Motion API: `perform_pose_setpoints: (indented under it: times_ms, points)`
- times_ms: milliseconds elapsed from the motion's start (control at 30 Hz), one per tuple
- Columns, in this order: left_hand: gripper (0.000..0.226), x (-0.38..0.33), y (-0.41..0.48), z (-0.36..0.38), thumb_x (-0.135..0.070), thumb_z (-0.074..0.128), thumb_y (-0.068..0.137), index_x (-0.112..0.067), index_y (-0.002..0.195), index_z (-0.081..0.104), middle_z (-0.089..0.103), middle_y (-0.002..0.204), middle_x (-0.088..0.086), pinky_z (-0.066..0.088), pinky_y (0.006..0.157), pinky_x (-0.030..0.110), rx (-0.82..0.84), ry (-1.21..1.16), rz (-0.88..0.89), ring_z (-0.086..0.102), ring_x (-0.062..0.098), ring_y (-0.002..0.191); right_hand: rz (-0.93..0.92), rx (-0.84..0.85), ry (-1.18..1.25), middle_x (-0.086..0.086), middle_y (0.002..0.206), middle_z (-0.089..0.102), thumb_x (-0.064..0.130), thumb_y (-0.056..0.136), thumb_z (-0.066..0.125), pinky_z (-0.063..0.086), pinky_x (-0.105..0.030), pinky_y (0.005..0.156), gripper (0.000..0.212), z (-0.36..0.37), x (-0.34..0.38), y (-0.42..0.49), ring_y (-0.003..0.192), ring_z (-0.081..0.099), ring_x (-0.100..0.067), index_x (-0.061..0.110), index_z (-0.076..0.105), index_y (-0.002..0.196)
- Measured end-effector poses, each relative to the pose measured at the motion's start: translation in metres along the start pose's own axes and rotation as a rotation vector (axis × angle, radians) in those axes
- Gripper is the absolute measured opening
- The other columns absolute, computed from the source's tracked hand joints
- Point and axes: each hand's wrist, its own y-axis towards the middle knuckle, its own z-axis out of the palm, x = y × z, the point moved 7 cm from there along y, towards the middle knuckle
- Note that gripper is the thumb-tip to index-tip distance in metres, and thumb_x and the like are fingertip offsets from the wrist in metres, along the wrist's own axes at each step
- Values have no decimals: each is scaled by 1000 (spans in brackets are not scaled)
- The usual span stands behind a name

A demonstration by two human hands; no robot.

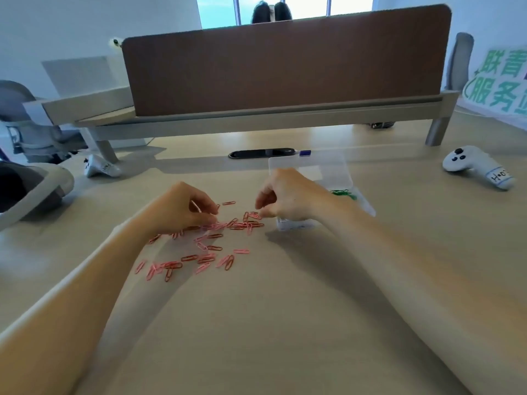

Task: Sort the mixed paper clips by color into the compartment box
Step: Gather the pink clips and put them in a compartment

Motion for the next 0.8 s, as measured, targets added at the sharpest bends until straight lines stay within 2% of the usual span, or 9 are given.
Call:
perform_pose_setpoints:
  times_ms: [133, 233, 433, 533, 667, 800]
  points:
    - [25, -3, 1, 18, -41, 73, 79, -22, 95, 73, 65, 84, -12, 41, 66, 13, -49, 64, 4, 57, 2, 76, 74, 101, -143, 2, 93, 70, 17, 77, 80, 53, -26, 74, 19, 18, 5, 15, 83, 64, -12, 17, 75, 96]
    - [28, -12, 7, 27, -45, 72, 78, -23, 95, 71, 62, 84, -11, 37, 64, 16, -67, 91, 39, 54, 4, 75, 111, 124, -174, 4, 89, 65, 22, 74, 82, 56, -32, 74, 21, 25, 5, 16, 83, 63, -15, 20, 75, 94]
    - [11, -11, 12, 33, -32, 71, 83, -21, 86, 71, 60, 77, -14, 34, 60, 10, -3, 59, 44, 50, -2, 69, 125, 96, -174, -2, 98, 66, 27, 78, 79, 56, -38, 81, 16, 32, 3, 21, 89, 62, -21, 21, 75, 92]
    - [10, -10, 13, 33, -29, 70, 85, -19, 88, 71, 60, 80, -12, 36, 63, 15, 6, 77, 26, 49, -1, 70, 131, 84, -189, -2, 97, 66, 23, 80, 77, 55, -39, 80, 11, 33, 2, 21, 88, 62, -21, 21, 76, 91]
    - [4, -11, 11, 33, -27, 67, 88, -23, 85, 67, 57, 82, -12, 40, 75, 24, -1, 152, 17, 49, 6, 74, 137, 76, -209, -3, 97, 64, 24, 81, 76, 54, -38, 79, 10, 32, 2, 19, 88, 62, -23, 20, 75, 91]
    - [3, -13, 7, 31, -22, 69, 86, -21, 88, 71, 62, 82, -9, 36, 67, 17, -12, 128, 63, 48, 0, 69, 141, 70, -208, -2, 100, 64, 28, 82, 76, 54, -39, 82, 18, 31, 3, 18, 92, 61, -22, 21, 73, 98]
